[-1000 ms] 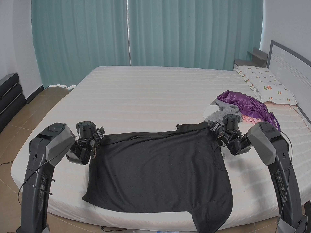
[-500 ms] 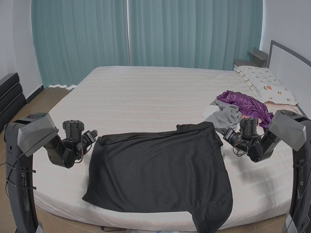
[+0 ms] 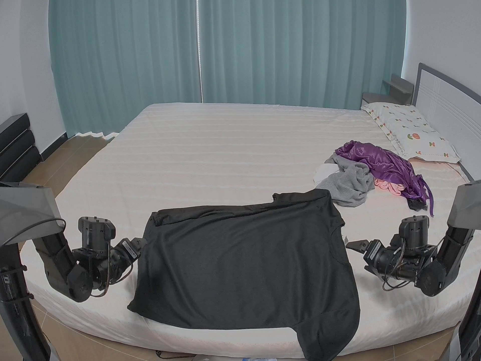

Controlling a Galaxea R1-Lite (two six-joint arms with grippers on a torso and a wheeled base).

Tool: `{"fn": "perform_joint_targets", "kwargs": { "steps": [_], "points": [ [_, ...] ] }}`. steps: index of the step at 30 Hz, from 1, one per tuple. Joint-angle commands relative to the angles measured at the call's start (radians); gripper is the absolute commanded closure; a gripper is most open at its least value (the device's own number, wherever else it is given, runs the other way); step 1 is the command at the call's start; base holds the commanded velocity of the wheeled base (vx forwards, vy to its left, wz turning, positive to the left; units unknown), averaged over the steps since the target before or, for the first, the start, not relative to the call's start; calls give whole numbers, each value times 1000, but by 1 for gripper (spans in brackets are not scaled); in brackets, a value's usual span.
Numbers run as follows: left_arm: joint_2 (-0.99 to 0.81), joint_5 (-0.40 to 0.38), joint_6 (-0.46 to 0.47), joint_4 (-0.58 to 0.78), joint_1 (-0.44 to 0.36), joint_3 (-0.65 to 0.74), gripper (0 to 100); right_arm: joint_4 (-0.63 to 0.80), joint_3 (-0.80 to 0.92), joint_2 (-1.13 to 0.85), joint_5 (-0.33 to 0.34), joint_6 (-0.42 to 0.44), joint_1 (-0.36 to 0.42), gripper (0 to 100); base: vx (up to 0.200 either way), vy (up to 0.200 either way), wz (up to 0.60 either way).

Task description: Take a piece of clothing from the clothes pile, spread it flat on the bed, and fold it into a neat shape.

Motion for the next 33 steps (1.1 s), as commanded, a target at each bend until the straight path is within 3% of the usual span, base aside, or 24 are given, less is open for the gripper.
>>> {"fn": "perform_joint_targets", "kwargs": {
  "steps": [1, 4, 13, 28, 33],
  "points": [
    [-27, -12, -59, -66, -57, 137, 0, -47, 130, -60, 47, 52, 28, 0, 0, 0, 0],
    [-21, -23, -89, -112, -57, 161, 0, -47, 145, -52, 50, 54, 29, 0, 0, 0, 0],
    [-19, -47, -96, -115, -57, 218, 0, -47, 167, -40, 53, 52, 38, 0, -200, 0, 0],
    [88, -38, -97, -121, -91, 249, 0, -47, 173, -31, 53, 54, 61, 0, 0, 0, 0],
    [102, -30, -168, -148, -137, 212, 0, -48, 167, -20, 53, 54, 64, 0, 0, 0, 0]
  ]
}}
